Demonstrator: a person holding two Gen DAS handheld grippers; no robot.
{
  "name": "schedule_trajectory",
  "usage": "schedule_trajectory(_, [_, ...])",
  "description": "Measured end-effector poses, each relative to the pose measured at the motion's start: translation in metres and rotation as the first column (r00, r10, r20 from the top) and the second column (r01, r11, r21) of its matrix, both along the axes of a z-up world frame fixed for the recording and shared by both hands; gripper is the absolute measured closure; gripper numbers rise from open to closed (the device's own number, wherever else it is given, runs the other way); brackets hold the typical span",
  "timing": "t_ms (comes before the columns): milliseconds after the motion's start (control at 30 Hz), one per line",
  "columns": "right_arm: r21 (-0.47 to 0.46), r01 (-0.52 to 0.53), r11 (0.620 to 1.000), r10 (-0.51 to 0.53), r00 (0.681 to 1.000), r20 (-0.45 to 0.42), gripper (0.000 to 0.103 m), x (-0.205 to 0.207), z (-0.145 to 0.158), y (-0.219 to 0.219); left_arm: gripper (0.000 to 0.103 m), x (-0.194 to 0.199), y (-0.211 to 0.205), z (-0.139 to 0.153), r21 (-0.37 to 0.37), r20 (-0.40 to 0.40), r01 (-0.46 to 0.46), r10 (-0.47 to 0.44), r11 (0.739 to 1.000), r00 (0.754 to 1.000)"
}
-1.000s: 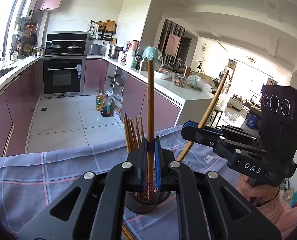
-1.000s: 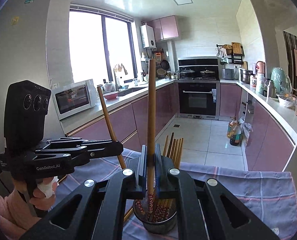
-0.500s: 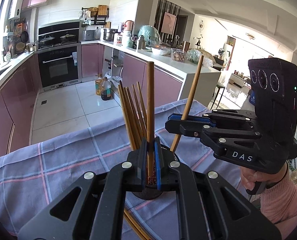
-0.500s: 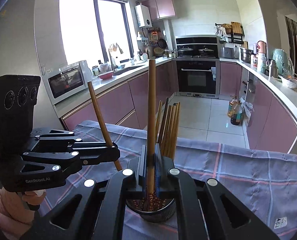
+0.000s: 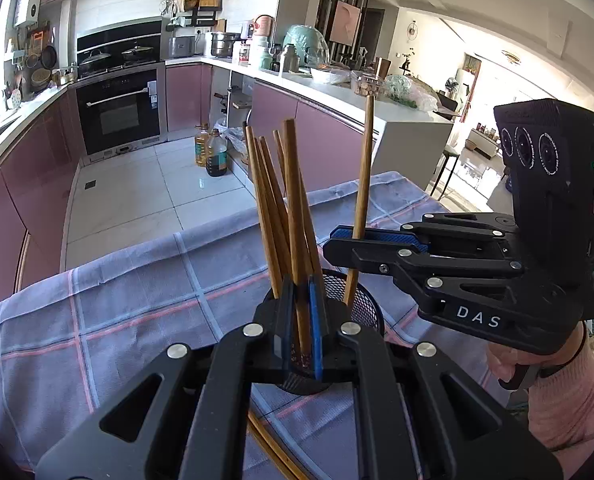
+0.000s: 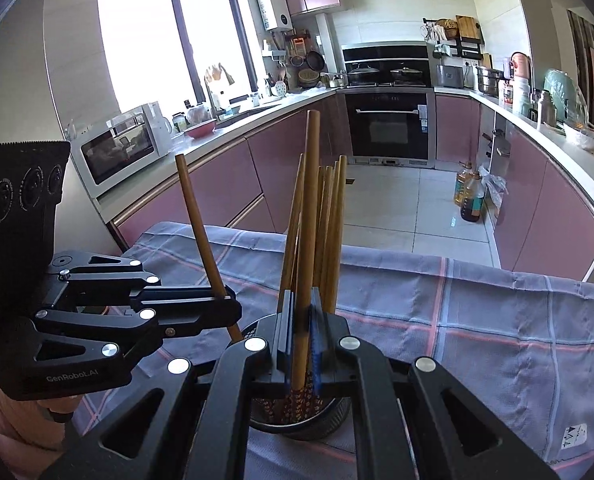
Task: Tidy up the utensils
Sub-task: 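Lower both held chopsticks into the mesh holder, then open both grippers to drop the chopsticks and withdraw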
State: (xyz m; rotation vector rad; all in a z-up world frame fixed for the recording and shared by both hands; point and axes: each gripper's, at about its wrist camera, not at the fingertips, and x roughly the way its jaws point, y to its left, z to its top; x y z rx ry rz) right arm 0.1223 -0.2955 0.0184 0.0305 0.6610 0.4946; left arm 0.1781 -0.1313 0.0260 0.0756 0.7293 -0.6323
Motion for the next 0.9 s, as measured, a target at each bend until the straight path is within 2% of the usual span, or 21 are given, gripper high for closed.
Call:
schedule_trajectory(533, [0.027, 0.018, 0.999, -0.017, 1.000, -0.025, 0.095, 0.003, -0.007, -0.002, 0.092, 0.009, 0.004, -0.014, -0.016, -0.037, -0.026, 0.025, 1.000, 0.999])
schedule_trajectory(600, [0.036, 0.014, 0.999, -0.013, 1.000, -0.020, 0.093, -0.001, -0.006, -0.003, 0.088, 0.007, 0.008, -0.013, -0.024, -0.026, -0.037, 0.036, 0.999, 0.999])
schedule_trajectory(667, [0.045, 0.004, 0.999, -0.003, 1.000, -0.008, 0.084, -0.006, -0.003, -0.002, 0.082, 0.001, 0.012, -0.013, -0.028, -0.001, -0.048, 0.048, 0.998, 0.999])
schedule_trajectory(733, [0.044, -0.006, 0.999, 0.005, 1.000, 0.011, 0.082, -0.014, 0.000, -0.003, 0.078, -0.009, 0.017, -0.010, -0.033, 0.034, -0.059, 0.060, 0.998, 0.998])
schedule_trajectory(800, [0.047, -0.013, 0.999, 0.011, 1.000, 0.026, 0.079, -0.021, 0.004, -0.003, 0.068, -0.021, 0.024, -0.006, -0.049, 0.078, -0.072, 0.076, 0.996, 0.994])
schedule_trajectory(900, [0.065, -0.046, 0.997, 0.043, 0.998, 0.053, 0.072, -0.037, 0.009, -0.003, 0.059, -0.039, 0.036, 0.000, -0.069, 0.126, -0.085, 0.094, 0.994, 0.988])
